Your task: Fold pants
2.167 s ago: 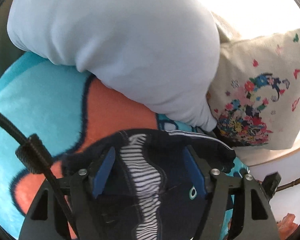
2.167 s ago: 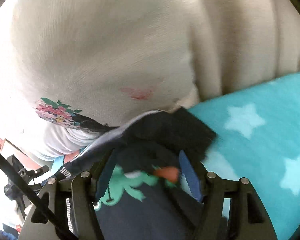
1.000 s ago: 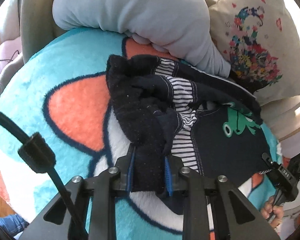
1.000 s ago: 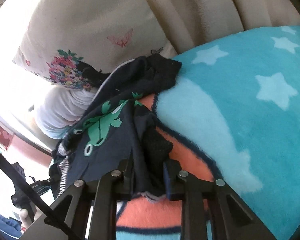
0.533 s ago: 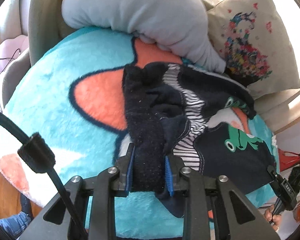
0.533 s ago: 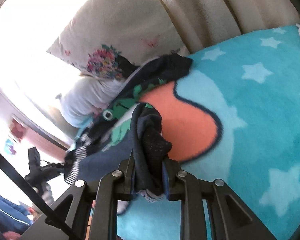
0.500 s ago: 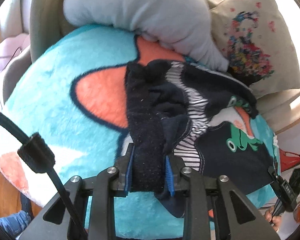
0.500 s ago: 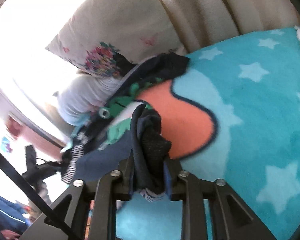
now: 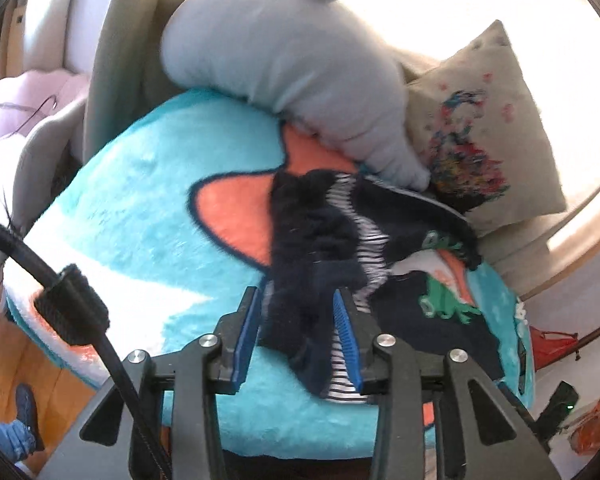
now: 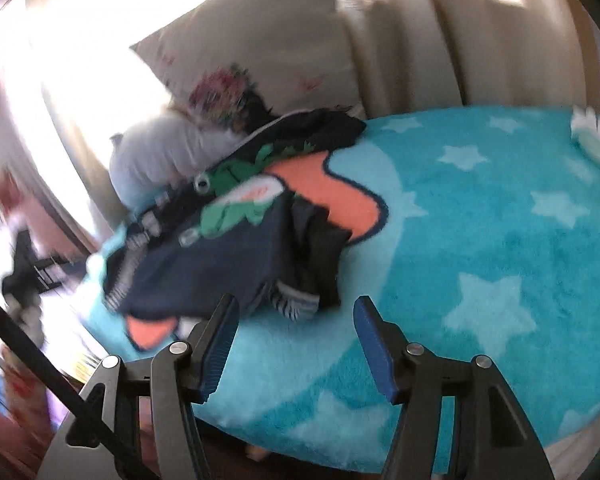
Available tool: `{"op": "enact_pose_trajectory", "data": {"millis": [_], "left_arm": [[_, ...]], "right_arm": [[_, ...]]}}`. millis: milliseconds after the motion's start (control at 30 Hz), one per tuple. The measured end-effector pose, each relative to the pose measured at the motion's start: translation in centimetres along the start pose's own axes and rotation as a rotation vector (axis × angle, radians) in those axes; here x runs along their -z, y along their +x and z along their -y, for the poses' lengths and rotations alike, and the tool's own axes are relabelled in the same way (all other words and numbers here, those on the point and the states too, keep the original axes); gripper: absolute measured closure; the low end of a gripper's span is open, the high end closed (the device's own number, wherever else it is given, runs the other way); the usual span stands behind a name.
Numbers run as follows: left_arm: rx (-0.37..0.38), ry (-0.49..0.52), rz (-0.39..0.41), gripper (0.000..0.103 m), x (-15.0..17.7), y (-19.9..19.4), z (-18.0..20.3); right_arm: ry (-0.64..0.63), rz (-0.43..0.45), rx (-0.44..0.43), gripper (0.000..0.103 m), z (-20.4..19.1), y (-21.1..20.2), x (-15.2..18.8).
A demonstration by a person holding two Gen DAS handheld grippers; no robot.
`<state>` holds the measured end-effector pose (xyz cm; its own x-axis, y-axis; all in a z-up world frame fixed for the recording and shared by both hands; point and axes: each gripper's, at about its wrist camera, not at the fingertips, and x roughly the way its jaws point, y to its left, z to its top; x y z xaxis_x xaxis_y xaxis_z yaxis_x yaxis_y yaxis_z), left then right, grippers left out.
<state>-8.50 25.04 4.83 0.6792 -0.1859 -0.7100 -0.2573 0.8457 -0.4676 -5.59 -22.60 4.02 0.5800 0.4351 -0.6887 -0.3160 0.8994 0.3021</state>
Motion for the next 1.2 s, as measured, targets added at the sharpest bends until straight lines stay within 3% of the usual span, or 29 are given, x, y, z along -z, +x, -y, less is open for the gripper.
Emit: {"op": "enact_pose_trajectory", "data": {"millis": [100,200,233,267,333,433,467,567,633,700,733,767,833,933,1000,1067,1100,1133,1200], "left_arm": [[0.026,0.07,0.003,0.058,0.1,0.9,2.8],[0.047,0.115,-0.031,0.058,0.5,3.6,5.3],[0.048,0.133,-0.046,0.058,0.7,5.0,6.3],[0.042,0.141,-0.055,0.058,0.9,5.9,6.8],[0.01,0.168,-0.067,0.058,1.3,8.2,7.6],[-0.035,0.152,-0.114,0.058,2.0,10.8,7.4],[-0.032,0.145,-0.12,0.058,2.2,11.1,7.3],[-0.046,0.165,-0.106,0.058,2.4,11.2,7.6],[-0.042,0.158,-0.106,0.058,2.4,11.2,7.4],[-0.04,0.163,-0.103,0.058,2.6,11.2,7.4],[-0.042,0.172,-0.1,0.058,2.7,11.1,7.4],[-0.042,0.178,-0.096,0.058,2.7,11.1,7.4],[-0.042,0.184,-0.092,0.057,2.8,11.1,7.4],[-0.041,0.181,-0.095,0.057,2.8,11.1,7.4],[-0.038,0.179,-0.094,0.057,2.8,11.2,7.4],[-0.033,0.179,-0.094,0.057,2.7,11.1,7.3],[-0.031,0.178,-0.093,0.057,2.7,11.1,7.3],[-0.03,0.178,-0.093,0.056,2.7,11.1,7.3],[-0.027,0.181,-0.092,0.054,2.8,11.1,7.3]], "right_arm": [[-0.065,0.0,0.062,0.039,-1.0,1.5,0.0],[-0.065,0.011,0.084,0.041,-1.1,2.8,-0.4],[-0.057,0.003,0.083,0.061,-1.0,3.3,-0.5],[-0.046,-0.013,0.09,0.073,-0.7,3.7,-0.7],[-0.041,-0.01,0.103,0.08,-0.5,3.8,-1.4],[-0.149,0.092,0.291,0.089,-2.0,1.6,-2.6],[-0.225,0.165,0.43,0.092,-3.1,0.3,-2.9],[-0.377,0.321,0.742,0.091,-4.9,-1.9,-2.6],[-0.351,0.303,0.832,0.086,-3.8,-2.2,-2.5],[-0.215,0.23,0.737,0.08,-1.0,-2.6,-2.6],[-0.142,0.207,0.652,0.078,0.3,-2.9,-2.7],[-0.025,0.17,0.477,0.078,2.4,-2.9,-3.0],[0.097,0.14,0.323,0.078,4.6,-2.4,-3.5],[0.098,0.091,0.288,0.078,5.8,0.3,-4.9],[0.148,0.043,0.138,0.077,6.4,2.6,-5.6],[0.21,-0.005,0.015,0.06,6.4,4.1,-5.5],[0.23,-0.022,-0.032,0.045,6.1,5.0,-5.5],[0.233,-0.04,-0.068,0.039,5.9,5.7,-5.3],[0.2,-0.021,-0.052,0.039,4.8,6.4,-5.2]]}}
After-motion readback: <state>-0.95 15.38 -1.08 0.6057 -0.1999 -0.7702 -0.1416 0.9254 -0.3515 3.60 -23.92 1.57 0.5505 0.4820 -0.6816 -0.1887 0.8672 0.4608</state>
